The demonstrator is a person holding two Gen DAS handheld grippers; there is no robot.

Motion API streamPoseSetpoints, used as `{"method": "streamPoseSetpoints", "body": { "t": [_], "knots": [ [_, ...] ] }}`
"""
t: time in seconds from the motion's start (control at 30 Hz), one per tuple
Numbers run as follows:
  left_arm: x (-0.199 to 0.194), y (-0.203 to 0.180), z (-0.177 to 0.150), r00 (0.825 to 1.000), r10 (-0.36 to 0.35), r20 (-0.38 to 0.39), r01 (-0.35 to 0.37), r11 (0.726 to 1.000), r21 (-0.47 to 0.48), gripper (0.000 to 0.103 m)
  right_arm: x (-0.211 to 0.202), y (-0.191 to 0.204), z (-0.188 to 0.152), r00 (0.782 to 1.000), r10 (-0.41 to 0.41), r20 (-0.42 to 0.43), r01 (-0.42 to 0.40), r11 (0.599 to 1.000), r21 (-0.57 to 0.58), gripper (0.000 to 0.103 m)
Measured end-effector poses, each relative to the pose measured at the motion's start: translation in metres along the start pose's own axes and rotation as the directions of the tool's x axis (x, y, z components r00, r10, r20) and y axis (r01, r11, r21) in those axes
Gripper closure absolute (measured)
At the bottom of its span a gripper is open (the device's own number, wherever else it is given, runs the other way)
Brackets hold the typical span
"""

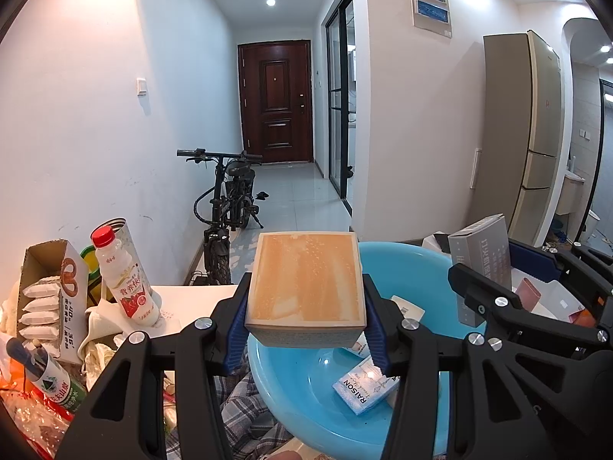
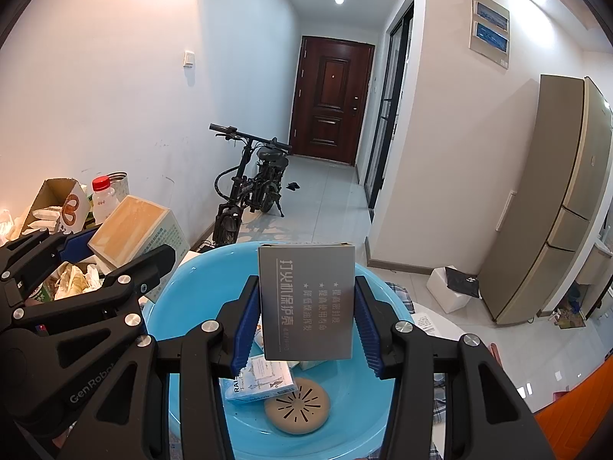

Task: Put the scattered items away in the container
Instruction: 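Open the right gripper to drop the grey card box into the basin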

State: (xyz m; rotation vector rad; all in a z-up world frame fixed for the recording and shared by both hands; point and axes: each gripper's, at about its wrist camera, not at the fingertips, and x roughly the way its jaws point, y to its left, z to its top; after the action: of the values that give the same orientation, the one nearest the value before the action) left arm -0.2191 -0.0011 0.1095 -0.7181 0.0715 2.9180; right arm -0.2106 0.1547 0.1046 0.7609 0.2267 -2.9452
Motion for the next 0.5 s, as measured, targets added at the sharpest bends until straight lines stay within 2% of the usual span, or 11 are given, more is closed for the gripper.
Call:
{"method": "streamPoseSetpoints", "body": {
  "t": [0.2,0.37,0.5],
  "knots": [
    [0.001,-0.002,0.000,1.000,0.009,-0.002,-0.009,1.000,0.002,0.054,-0.001,-0.004,-0.002,1.000,0.002,-0.007,-0.002,1.000,0.006,0.052],
    [0.001,0.004,0.001,1.000,-0.007,0.001,0.007,1.000,-0.018,0.054,-0.007,-0.020,-0.004,0.999,-0.039,-0.009,0.039,0.999,0.026,0.018],
    [-0.001,0.002,0.001,1.000,-0.001,0.010,0.001,1.000,-0.011,0.053,-0.013,-0.029,-0.004,1.000,-0.022,-0.011,0.023,0.999,0.040,0.016]
  ]
}}
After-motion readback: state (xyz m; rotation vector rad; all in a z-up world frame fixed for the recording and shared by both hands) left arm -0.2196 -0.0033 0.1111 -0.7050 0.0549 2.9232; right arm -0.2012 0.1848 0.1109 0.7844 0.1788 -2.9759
